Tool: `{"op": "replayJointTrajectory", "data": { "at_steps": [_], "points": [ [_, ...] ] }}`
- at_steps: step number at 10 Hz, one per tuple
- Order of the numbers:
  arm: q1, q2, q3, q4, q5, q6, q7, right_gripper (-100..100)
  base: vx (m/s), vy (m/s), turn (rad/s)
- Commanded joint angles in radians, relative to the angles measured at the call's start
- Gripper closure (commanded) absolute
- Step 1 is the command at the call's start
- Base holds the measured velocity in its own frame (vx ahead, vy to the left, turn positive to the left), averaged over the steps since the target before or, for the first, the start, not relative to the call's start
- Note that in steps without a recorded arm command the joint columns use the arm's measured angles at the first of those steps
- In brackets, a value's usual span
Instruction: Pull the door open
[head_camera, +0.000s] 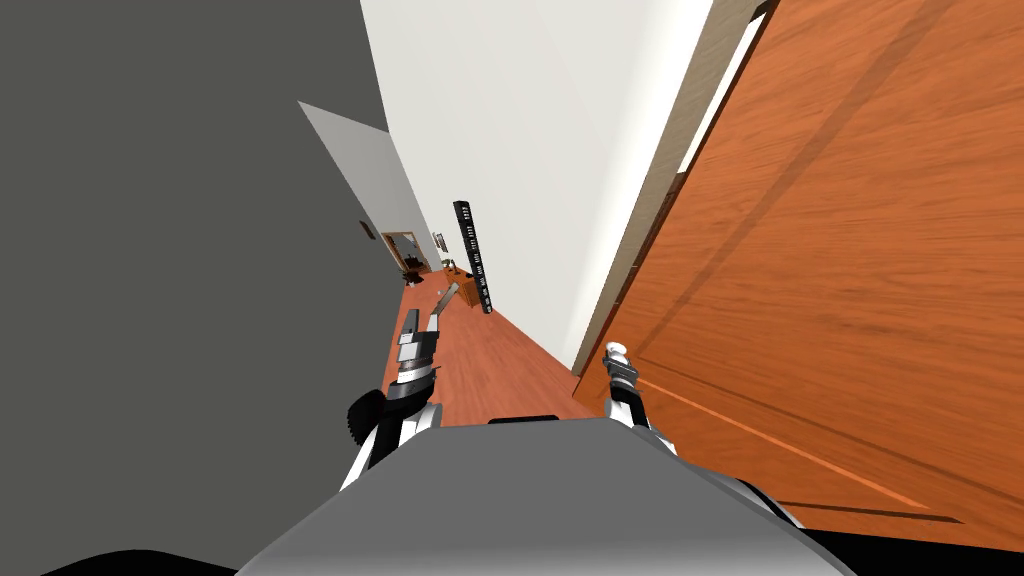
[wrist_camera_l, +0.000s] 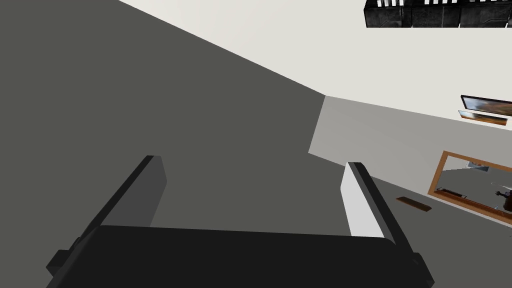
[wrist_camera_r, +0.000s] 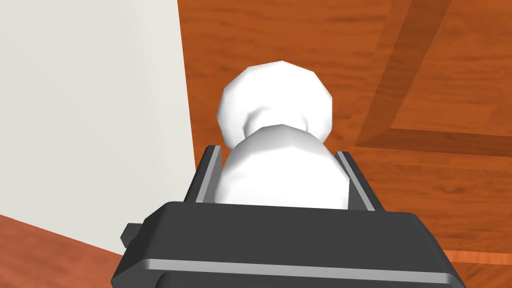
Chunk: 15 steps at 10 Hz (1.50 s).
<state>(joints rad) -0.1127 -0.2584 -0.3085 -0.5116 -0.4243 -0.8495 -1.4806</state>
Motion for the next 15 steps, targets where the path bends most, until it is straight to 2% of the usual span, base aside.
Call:
{"op": "replayJointTrajectory", "data": {
  "at_steps": [1, 8, 9, 10, 15],
  "points": [
    [-0.002, 0.000, 0.023, 0.010, 0.015, -0.006, -0.022, 100, -0.232, -0.027, 0.080],
    [-0.003, 0.000, 0.103, -0.012, 0.067, -0.002, -0.087, 100, -0.222, 0.006, 0.066],
    [-0.015, -0.003, 0.096, 0.013, 0.063, -0.010, -0.082, 100, -0.100, 0.005, 0.029],
    [-0.012, -0.003, 0.117, 0.012, 0.077, -0.009, -0.100, 100, -0.150, -0.010, 0.055],
    [-0.009, -0.011, 0.162, 0.000, 0.109, -0.012, -0.138, 100, -0.192, -0.010, 0.053]
  ]
}}
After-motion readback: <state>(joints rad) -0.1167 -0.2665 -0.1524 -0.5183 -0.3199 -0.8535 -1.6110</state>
